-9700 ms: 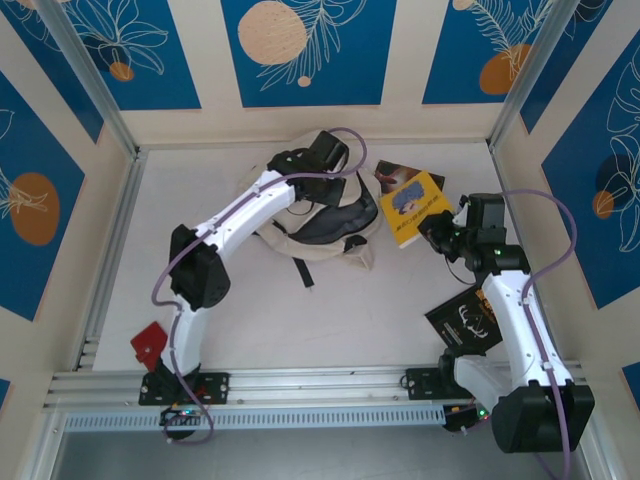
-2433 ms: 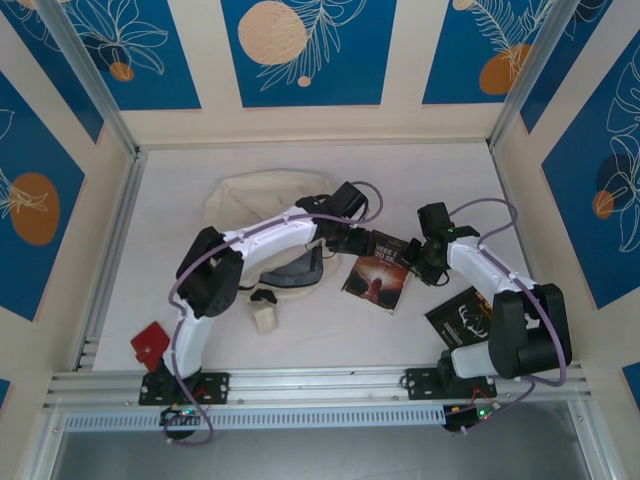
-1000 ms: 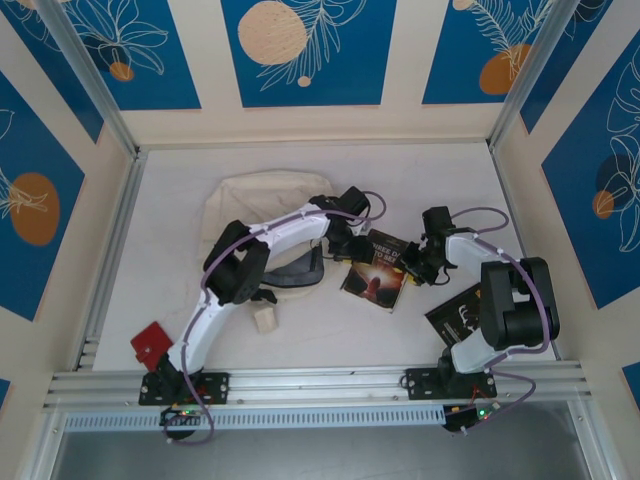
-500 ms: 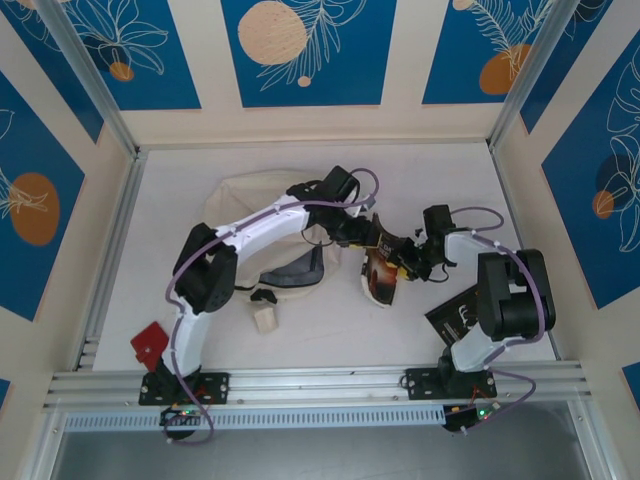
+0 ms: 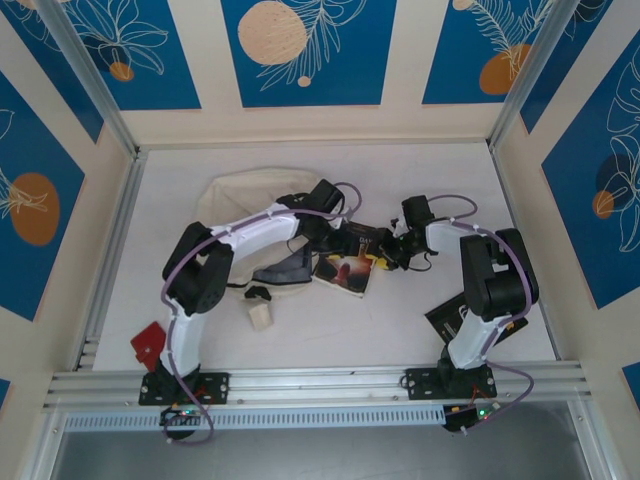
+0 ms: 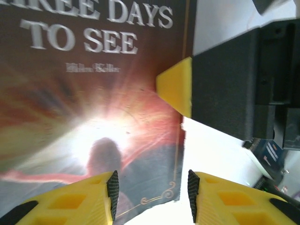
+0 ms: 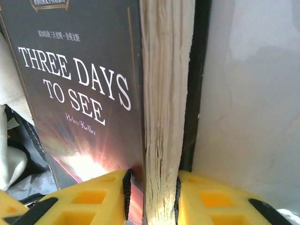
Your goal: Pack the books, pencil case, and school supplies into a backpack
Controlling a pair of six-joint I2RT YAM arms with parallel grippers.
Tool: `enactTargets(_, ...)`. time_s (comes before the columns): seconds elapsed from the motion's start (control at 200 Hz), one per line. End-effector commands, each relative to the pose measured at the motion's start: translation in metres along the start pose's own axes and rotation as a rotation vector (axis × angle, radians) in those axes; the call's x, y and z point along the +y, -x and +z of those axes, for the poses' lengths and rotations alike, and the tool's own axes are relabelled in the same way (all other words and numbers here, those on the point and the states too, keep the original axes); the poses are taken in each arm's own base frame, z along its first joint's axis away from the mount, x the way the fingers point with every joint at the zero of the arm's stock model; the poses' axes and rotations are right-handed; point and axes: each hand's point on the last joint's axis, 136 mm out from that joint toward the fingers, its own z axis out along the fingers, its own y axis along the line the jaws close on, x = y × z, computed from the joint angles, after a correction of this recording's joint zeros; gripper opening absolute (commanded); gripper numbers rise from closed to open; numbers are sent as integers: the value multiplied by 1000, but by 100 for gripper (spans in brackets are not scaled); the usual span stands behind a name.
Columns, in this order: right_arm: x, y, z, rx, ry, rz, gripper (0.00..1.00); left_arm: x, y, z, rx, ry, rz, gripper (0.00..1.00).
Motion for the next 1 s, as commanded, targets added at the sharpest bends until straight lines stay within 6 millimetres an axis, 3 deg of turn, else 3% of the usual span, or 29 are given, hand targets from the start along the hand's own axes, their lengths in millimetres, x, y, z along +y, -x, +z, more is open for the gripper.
enactTargets(0.0,3,2,1,4,-24,-23,32,19,14,-36,-99,138,31,46)
enactTargets(0.125,2,1,3,7,-35,-26,30,46,7,-34,-81,241,20,51)
enactTargets(0.32,4,-2,7,23,-38,-34,30,68,-13,-15,-3,283,-25,54)
enactTargets(0.555,4,-5,12,39,-42,-33,30,84,-21,3,29,316,-48,55)
enactTargets(0.7,5,-6,12,39,-43,-31,30,94,-25,15,55,342,-61,63)
enactTargets(0.86,5,-7,14,46,-43,-31,30,79,-28,27,83,241,-65,62)
enactTargets(0.995,6,-9,16,55,-39,-27,30,50,-27,24,91,95,-59,58)
